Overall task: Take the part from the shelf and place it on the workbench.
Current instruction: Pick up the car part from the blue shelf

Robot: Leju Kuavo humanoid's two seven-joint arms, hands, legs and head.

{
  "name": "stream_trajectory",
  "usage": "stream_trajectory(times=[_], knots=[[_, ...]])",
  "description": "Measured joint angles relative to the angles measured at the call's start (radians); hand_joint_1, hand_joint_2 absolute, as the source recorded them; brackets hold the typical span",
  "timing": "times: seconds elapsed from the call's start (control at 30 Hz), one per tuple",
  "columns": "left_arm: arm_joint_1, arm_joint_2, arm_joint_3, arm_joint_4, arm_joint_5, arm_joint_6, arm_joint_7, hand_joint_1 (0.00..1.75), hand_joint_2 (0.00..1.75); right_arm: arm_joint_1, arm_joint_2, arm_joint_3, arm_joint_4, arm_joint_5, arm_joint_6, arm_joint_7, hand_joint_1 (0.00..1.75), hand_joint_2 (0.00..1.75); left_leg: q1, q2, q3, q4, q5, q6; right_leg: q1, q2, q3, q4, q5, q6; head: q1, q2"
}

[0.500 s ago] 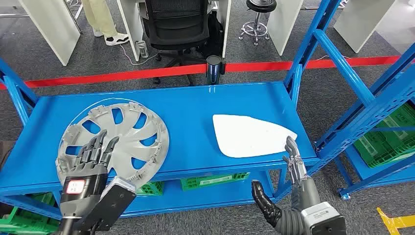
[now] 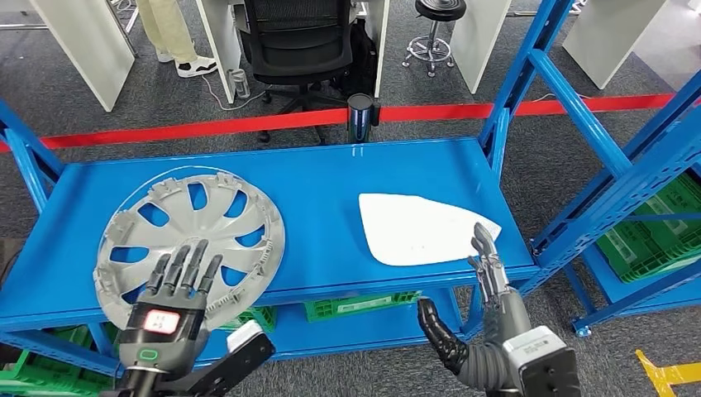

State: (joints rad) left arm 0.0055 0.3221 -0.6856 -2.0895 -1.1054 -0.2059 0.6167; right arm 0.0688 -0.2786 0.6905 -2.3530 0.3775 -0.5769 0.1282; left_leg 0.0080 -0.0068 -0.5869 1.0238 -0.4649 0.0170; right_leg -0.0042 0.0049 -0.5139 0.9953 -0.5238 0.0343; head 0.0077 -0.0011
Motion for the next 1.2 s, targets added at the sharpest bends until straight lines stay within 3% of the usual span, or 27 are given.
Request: stream_trajectory(times=[0.43, 1.03, 1.2], knots=[[0.017, -0.001, 0.0, 0.055, 0.027, -0.015, 0.0, 0.0, 1.75, -0.014, 0.0, 0.0, 0.0, -0.028, 0.008, 0.011, 0.0, 1.75, 0.0, 0.0, 0.0, 0.0, 0.0, 0.0, 0.0, 0.0, 0.0, 0.0, 0.0, 0.0, 0.0, 0.0], [0.058, -0.012, 0.055, 0.07, 0.106, -0.11, 0.0, 0.0, 1.75, -0.015, 0.0, 0.0, 0.003, -0.058, 0.02, -0.01, 0.0, 1.75, 0.0, -0.001, 0.0, 0.0, 0.0, 0.0, 0.0, 0.0, 0.001, 0.0, 0.0, 0.0, -0.001, 0.0], [0.07, -0.018, 0.076, 0.074, 0.201, -0.098, 0.0, 0.0, 1.75, -0.021, 0.002, 0.0, 0.009, -0.066, 0.048, -0.01, 0.0, 1.75, 0.0, -0.001, 0.0, 0.0, 0.0, 0.0, 0.0, 0.0, 0.001, 0.0, 0.0, 0.0, -0.001, 0.0]])
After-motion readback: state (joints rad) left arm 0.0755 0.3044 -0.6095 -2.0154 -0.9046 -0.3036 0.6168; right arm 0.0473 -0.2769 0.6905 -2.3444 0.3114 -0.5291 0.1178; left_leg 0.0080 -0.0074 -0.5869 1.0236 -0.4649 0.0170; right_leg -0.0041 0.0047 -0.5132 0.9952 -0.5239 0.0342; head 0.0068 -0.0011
